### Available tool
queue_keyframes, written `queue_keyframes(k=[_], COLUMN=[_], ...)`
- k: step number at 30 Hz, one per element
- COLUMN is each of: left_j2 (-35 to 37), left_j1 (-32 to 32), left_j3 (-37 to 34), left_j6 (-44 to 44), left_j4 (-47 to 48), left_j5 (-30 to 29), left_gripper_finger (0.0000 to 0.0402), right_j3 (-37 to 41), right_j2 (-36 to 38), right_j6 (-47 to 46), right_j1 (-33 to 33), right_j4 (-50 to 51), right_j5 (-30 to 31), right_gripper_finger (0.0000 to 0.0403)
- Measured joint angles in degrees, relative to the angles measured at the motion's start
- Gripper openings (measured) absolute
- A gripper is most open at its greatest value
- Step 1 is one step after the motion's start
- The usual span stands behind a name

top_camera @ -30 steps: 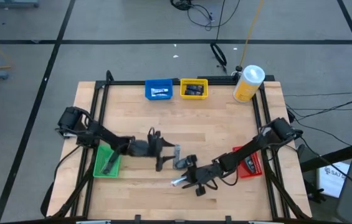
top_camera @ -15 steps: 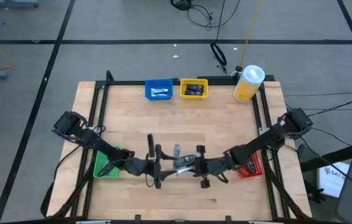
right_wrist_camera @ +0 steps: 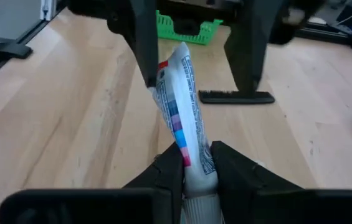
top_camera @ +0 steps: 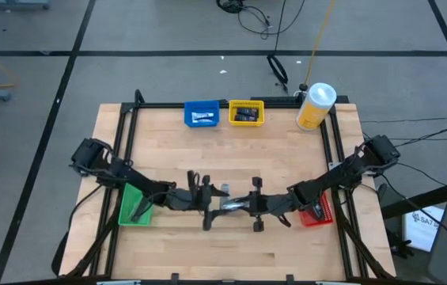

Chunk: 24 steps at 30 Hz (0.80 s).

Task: Pick & Place Travel size toiletries
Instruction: Put the white toothpaste into the blue bin

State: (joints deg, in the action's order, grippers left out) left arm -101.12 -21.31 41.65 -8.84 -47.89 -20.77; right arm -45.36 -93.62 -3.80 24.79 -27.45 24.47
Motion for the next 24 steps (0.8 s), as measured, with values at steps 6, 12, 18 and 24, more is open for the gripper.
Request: queue_keyframes(k=[6,12,18,24], left_j2=[0.0,0.0,0.0,0.0], left_j1=[2.3,3.1,3.3,3.3], left_j3=[0.0,0.0,0.0,0.0], left_j6=[-13.4,-18.6,-18.7,-16.5], left_j4=[0.1,0.5,0.6,1.3], left_j5=[4.2,5.8,6.0,5.9], left_gripper_finger=[0.0242,0.0182,0.0100,0.0019], right_j3=[0.0,0.0,0.0,0.0], right_j2=[0.0,0.0,0.0,0.0], right_j6=[2.7,3.0,3.4,4.3], right_j1=[-0.1,-0.1,-0.1,-0.2], right_j4=[-1.2,-1.6,-1.2,-0.2], right_j5=[0.9,4.6,5.8,5.5], right_gripper_finger=[0.0061,0.0066,0.0065,0.0087])
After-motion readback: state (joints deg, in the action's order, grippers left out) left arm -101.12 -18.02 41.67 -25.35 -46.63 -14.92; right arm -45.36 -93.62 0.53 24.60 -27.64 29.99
